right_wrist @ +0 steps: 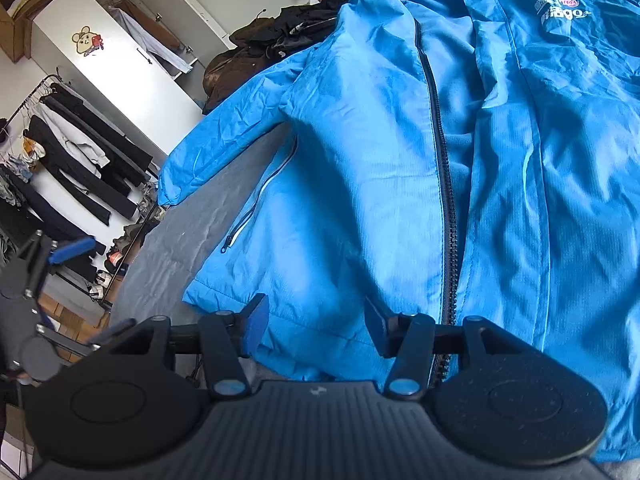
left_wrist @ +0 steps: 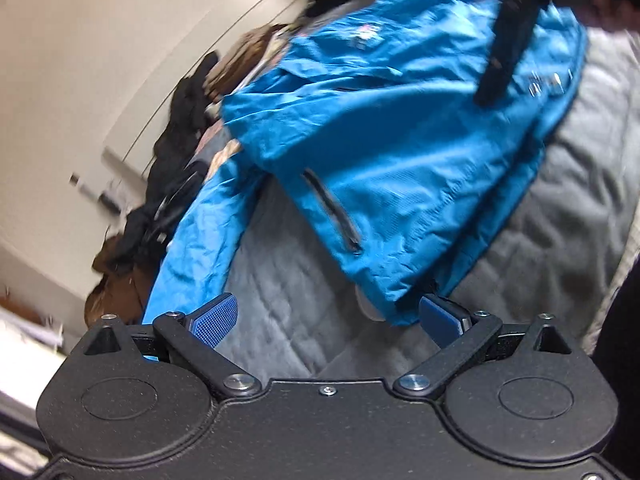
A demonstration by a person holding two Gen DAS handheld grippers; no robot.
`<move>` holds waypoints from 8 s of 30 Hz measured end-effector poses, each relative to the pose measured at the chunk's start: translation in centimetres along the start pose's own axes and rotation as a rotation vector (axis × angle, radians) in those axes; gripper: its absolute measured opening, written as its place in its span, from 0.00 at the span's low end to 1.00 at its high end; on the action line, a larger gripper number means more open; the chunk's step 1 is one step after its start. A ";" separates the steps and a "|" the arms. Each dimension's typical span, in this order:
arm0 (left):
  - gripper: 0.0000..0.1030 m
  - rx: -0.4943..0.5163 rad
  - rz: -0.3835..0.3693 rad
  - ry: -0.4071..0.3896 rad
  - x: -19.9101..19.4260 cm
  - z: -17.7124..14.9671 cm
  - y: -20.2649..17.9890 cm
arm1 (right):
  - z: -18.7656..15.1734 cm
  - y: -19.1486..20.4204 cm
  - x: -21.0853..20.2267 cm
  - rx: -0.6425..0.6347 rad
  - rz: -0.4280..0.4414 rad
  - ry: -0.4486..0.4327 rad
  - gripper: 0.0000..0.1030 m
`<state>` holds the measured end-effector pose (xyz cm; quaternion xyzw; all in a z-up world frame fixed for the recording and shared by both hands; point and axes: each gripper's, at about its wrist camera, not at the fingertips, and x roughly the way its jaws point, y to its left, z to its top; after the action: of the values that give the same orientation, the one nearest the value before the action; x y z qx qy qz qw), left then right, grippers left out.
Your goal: Fold clothes
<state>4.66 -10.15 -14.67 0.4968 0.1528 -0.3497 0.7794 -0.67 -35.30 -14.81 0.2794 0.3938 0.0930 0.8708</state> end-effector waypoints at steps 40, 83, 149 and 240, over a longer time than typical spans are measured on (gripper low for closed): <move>0.45 0.137 0.013 -0.130 3.5 -4.0 -3.0 | 0.4 5.0 -2.2 -0.099 0.222 0.079 0.53; 0.51 0.058 -0.144 -0.008 -0.2 -6.4 -1.2 | -0.4 9.4 -2.1 -0.249 0.106 0.087 0.57; 0.89 -1.151 -0.221 -0.237 10.8 13.8 11.9 | 34.2 -11.7 16.9 -0.275 -0.111 -0.149 0.63; 0.90 -1.275 -0.143 -0.253 10.6 13.2 13.2 | 31.4 -9.3 8.6 -0.246 0.091 -0.280 0.68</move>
<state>19.94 -22.53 -5.97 -0.1190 0.2702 -0.2972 0.9080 27.71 -52.66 -8.71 0.1986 0.2414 0.1401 0.9395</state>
